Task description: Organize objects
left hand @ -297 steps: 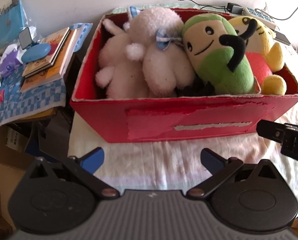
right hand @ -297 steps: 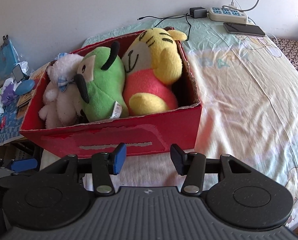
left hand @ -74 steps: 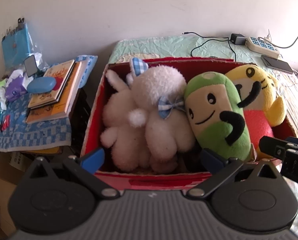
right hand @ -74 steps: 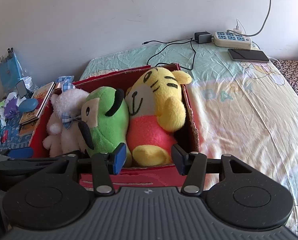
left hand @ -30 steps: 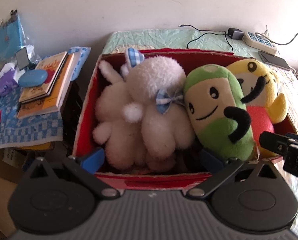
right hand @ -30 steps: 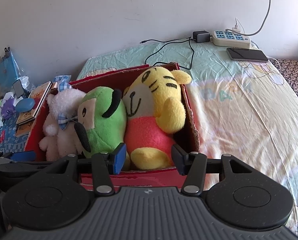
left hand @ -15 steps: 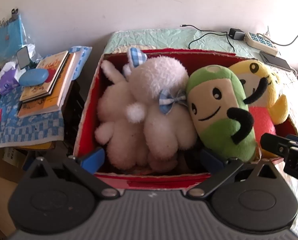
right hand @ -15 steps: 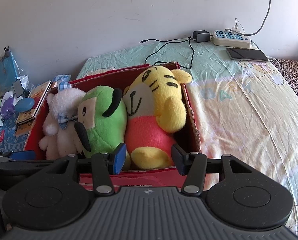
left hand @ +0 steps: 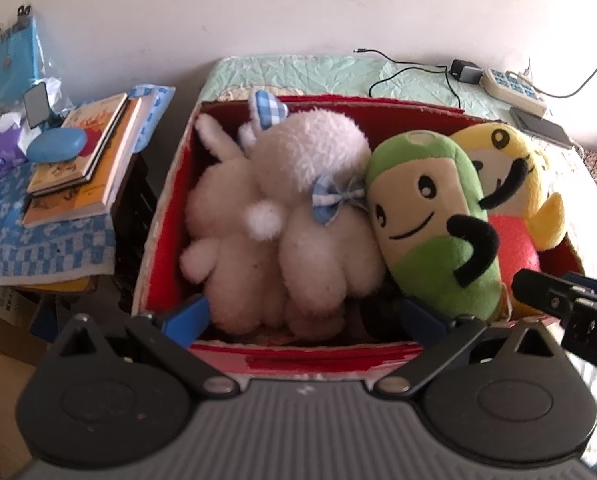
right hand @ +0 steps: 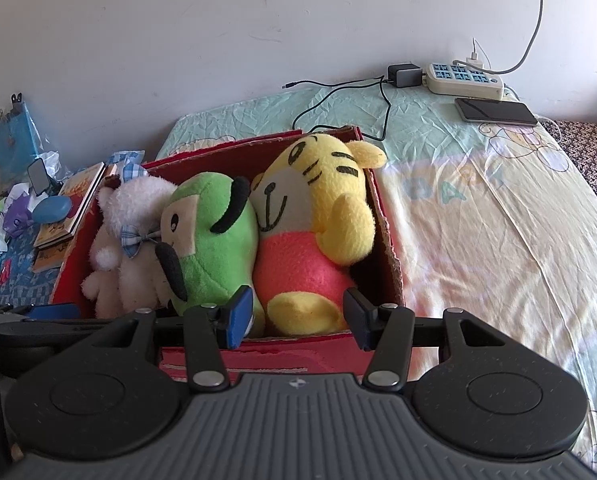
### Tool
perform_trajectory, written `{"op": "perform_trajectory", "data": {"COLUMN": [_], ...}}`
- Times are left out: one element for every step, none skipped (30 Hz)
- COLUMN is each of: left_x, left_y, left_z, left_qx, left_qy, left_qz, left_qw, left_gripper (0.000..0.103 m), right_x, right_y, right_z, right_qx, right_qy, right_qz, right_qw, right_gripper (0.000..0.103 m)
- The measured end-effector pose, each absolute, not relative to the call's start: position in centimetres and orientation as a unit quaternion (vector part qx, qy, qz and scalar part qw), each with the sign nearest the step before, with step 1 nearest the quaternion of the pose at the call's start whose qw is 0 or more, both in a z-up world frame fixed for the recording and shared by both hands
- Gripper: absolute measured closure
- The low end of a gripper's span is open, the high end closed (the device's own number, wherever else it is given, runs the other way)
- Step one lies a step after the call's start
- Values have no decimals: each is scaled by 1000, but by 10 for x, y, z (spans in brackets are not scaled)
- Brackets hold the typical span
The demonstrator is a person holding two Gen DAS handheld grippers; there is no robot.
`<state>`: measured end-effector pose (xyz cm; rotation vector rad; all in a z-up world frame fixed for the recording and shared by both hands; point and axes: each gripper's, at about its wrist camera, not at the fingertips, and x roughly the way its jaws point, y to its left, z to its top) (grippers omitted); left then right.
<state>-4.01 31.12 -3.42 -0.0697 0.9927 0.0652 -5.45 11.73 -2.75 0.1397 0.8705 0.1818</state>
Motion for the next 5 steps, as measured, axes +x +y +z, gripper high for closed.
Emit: {"op": "perform_trajectory", "data": {"left_x": [-41,-41,-41,-42,-42], "left_y": [311,311,310,310,310], "left_z": [-34,-33,-33,-32,-31], "left_qx": [-33,-29,-24,-22,-22], "left_qy": [473,471,467,465,464], "left_qz": [34,39,44,47,48], "left_qw": [880,881,883,884,884], "left_gripper": [3,4,4,4,4], "right_x": [-55,-55,-55,-56,-56], "right_y": [117,117,117,117,117], "right_z": [-27,-27,-27,-26,-26], "right_qx": [68,68,69,69,69], "right_qy": [420,420,419,418,417], "right_qz": [88,89,89,89,89], "right_qw": [901,901,901,902,902], "right_gripper": [49,49,49,49,49]}}
